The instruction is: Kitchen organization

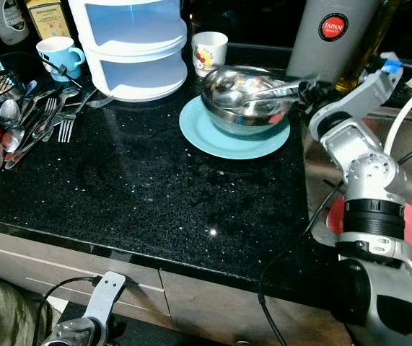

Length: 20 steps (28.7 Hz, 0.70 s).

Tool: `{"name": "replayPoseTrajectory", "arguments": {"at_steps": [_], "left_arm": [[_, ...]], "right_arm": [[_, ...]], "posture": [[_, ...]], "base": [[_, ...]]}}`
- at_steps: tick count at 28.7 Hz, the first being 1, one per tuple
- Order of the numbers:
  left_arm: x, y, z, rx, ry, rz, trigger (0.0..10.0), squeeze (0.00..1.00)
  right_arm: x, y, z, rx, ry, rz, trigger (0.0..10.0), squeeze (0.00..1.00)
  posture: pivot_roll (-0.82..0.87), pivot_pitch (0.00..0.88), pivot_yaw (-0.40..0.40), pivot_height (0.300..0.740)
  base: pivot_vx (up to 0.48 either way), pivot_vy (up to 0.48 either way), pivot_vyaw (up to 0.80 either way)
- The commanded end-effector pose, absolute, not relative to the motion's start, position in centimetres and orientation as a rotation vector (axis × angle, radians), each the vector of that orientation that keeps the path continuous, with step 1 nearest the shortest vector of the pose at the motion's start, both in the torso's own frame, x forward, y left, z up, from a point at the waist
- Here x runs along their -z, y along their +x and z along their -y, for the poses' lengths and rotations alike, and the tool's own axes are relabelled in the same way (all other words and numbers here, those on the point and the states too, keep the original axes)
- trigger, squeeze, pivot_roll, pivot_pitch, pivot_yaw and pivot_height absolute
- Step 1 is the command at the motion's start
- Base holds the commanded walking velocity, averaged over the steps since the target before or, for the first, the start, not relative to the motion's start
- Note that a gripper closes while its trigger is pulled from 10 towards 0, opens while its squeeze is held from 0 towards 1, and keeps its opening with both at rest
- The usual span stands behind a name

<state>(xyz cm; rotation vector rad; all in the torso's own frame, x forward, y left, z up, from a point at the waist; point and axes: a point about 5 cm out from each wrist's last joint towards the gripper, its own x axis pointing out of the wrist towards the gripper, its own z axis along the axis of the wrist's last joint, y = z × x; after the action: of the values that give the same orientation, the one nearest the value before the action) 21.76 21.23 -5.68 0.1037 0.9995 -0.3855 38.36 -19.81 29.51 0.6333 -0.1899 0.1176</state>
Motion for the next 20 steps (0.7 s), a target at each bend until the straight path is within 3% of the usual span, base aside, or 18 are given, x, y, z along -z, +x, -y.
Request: {"name": "replayPoseTrajectory", "arguments": {"at_steps": [1,11,20], "left_arm": [[6.1,21.1,-21.4,0.384,0.107,-1.028,10.0,0.0],[6.0,21.2,-21.3,0.385,0.108,-1.027,10.0,0.0],[6.0,21.2,-21.4,0.383,0.109,-1.027,10.0,0.0]], "right_arm": [[-28.5,38.5,19.8,-0.108,0.646,0.14,0.0,0.0],[-29.4,38.4,19.2,-0.166,0.658,0.16,0.0,0.0],[-32.2,37.3,18.4,-0.3,0.658,0.35,0.0,0.0]], "posture": [[0.04,0.133,0.009,0.74],[0.04,0.135,0.008,0.74],[0.04,0.138,0.007,0.74]], "base": [[0.0,0.0,0.0],[0.0,0.0,0.0],[0.0,0.0,0.0]]}}
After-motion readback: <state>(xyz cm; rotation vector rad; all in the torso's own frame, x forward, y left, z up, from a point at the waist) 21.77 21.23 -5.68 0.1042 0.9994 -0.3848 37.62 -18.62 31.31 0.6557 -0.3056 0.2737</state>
